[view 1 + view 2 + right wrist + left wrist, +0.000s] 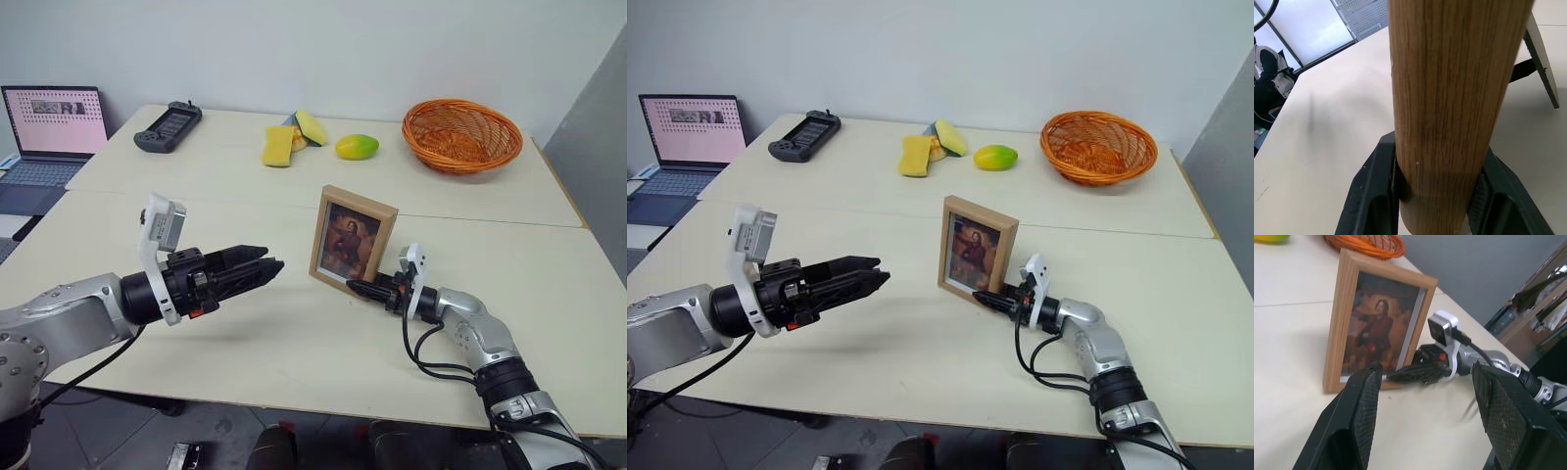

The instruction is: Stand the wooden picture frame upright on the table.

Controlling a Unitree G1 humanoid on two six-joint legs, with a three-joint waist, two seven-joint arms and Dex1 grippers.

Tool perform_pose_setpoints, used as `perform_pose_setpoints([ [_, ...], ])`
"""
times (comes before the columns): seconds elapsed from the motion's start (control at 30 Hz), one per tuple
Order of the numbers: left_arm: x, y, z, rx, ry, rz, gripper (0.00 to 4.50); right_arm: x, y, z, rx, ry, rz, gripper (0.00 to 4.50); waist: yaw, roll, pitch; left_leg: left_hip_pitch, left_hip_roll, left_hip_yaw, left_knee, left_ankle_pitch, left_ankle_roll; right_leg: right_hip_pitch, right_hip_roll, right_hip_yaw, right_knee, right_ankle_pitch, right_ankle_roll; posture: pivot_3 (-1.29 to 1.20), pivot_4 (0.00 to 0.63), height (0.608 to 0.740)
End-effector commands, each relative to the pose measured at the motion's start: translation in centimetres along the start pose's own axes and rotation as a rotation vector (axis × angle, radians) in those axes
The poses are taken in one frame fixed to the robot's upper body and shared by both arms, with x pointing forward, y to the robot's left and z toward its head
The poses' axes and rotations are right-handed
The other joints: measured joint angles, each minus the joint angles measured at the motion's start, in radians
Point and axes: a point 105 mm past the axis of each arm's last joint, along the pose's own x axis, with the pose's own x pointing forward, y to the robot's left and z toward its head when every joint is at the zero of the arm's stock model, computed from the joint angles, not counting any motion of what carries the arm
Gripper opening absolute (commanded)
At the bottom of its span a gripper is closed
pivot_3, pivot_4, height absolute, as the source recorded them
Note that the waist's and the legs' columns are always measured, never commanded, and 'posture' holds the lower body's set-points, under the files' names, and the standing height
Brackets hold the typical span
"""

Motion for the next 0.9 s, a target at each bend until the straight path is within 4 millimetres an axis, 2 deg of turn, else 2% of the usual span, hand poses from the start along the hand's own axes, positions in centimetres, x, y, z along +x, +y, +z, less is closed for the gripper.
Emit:
perform_pose_setpoints([
  [0.03, -0.1, -0.5, 0.2, 0.05, 0.012, -0.014, 3.07, -0.2, 0.6, 0.8, -0.054, -0.022, 0.027, 1.4, 0.0, 0.0, 0.0, 0.0, 0.0, 0.0, 0.0, 0.0, 0.0, 0.0, 0.0, 0.0, 0.0, 0.0, 0.0, 0.0, 0.15, 0.74],
  [0.3, -0.1, -0.4, 0.7, 0.06, 0.001, -0.018, 3.07, -0.6, 0.6, 0.3, -0.058, 0.006, 0.014, 1.4, 0.0, 0.0, 0.0, 0.0, 0.0, 0.0, -0.001, 0.0, 0.0, 0.0, 0.0, 0.0, 0.0, -0.001, 0.0, 0.0, 0.15, 0.74],
  [0.37, 0.0, -0.3, 0.7, 0.059, 0.0, -0.019, 3.09, -0.6, 0.4, 0.3, -0.052, 0.005, 0.001, 2.01, 0.0, 0.0, 0.0, 0.0, 0.0, 0.0, -0.001, 0.0, 0.0, 0.0, 0.0, 0.0, 0.0, -0.001, 0.001, 0.0, 0.15, 0.74],
  [0.4, 0.1, -0.3, 0.6, 0.06, 0.0, -0.019, 3.09, -0.6, 0.3, 0.3, -0.052, 0.005, -0.006, 2.11, 0.0, 0.0, 0.0, 0.0, 0.0, 0.0, -0.001, 0.0, 0.0, 0.0, 0.0, 0.0, 0.0, -0.001, 0.001, 0.0, 0.15, 0.74],
  [0.6, 0.4, -0.1, 0.8, 0.059, -0.006, -0.021, 3.09, -0.4, 0.2, 0.5, -0.071, 0.009, -0.015, 3.64, 0.0, 0.0, 0.0, 0.0, 0.0, 0.0, -0.001, 0.0, 0.0, 0.0, 0.0, 0.0, -0.001, -0.001, 0.001, 0.0, 0.15, 0.74],
  [0.83, 0.7, 0.2, 0.7, 0.053, -0.016, -0.003, 3.09, -1.1, -0.4, 0.9, -0.084, -0.003, -0.06, 3.64, 0.0, 0.0, 0.0, 0.0, 0.0, 0.0, -0.001, 0.0, 0.0, 0.0, 0.0, 0.0, -0.001, -0.001, 0.001, 0.0, 0.15, 0.74],
  [0.9, 0.8, 0.3, 0.5, 0.073, -0.024, 0.019, 3.09, -2.2, -0.4, 1.7, -0.103, -0.026, -0.098, 3.64, 0.001, 0.0, 0.0, 0.0, 0.0, 0.0, -0.001, 0.0, 0.0, 0.0, 0.0, 0.0, -0.001, -0.001, 0.001, 0.0, 0.15, 0.74],
])
